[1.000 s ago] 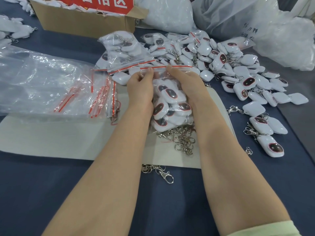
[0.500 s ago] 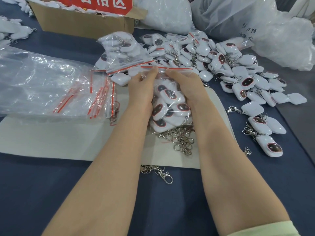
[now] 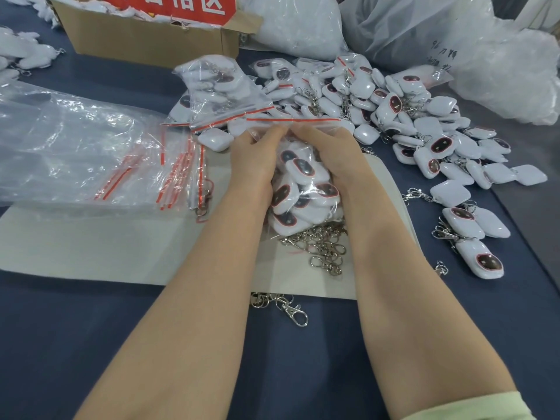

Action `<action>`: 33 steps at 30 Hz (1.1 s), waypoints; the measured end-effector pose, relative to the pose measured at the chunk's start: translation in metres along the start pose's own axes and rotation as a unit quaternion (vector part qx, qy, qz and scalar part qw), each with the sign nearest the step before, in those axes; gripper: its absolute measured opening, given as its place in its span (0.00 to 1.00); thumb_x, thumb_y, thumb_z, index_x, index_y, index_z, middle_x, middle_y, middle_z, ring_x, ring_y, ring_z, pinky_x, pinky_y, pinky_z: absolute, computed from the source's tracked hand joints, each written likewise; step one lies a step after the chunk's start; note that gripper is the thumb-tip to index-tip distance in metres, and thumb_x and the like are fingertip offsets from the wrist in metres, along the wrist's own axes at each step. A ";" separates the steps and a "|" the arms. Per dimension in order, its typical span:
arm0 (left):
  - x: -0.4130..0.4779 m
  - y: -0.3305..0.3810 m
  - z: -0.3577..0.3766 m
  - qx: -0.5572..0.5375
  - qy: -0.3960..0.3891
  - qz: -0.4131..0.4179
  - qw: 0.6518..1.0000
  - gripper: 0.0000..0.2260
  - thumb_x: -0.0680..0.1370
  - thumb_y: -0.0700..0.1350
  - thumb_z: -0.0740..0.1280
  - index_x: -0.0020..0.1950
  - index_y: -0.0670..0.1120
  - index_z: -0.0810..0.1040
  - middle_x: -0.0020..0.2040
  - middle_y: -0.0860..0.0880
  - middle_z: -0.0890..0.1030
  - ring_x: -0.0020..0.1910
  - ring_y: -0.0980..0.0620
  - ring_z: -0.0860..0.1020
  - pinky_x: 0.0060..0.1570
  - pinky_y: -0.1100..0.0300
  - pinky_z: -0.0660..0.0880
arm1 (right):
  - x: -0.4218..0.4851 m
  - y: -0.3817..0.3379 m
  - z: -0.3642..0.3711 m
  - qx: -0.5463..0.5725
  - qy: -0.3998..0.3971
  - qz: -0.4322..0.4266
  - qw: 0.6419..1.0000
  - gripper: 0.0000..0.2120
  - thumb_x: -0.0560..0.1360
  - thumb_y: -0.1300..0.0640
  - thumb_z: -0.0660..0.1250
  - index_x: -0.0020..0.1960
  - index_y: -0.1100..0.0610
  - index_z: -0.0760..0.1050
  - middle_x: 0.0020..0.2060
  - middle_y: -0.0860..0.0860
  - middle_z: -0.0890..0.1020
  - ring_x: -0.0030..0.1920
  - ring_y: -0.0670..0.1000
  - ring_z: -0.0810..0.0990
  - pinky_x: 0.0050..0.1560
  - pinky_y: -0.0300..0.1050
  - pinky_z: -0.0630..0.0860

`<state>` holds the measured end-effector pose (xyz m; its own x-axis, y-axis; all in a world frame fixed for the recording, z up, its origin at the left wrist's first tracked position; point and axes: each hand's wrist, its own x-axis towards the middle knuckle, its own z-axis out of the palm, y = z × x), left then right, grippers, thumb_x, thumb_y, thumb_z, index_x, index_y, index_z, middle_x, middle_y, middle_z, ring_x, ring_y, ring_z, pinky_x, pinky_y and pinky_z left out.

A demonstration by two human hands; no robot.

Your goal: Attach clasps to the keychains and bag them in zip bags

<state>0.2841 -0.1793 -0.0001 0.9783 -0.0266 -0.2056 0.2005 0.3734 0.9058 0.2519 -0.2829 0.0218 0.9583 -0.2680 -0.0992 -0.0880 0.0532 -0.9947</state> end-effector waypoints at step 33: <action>-0.009 0.007 0.005 -0.013 0.011 -0.008 1.000 0.03 0.72 0.40 0.71 0.44 0.42 0.80 0.40 0.43 0.83 0.41 0.44 0.83 0.46 0.50 0.80 | 0.007 0.000 0.001 0.103 0.029 -0.004 0.994 0.10 0.75 0.65 0.68 0.35 0.58 0.76 0.27 0.50 0.81 0.28 0.47 0.79 0.32 0.38 0.76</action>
<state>0.2773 -0.1808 0.0094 0.9735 -0.0115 -0.2284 0.2142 0.3961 0.8929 0.2585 -0.2834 0.0210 0.9413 -0.3232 -0.0979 -0.0164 0.2459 -0.9691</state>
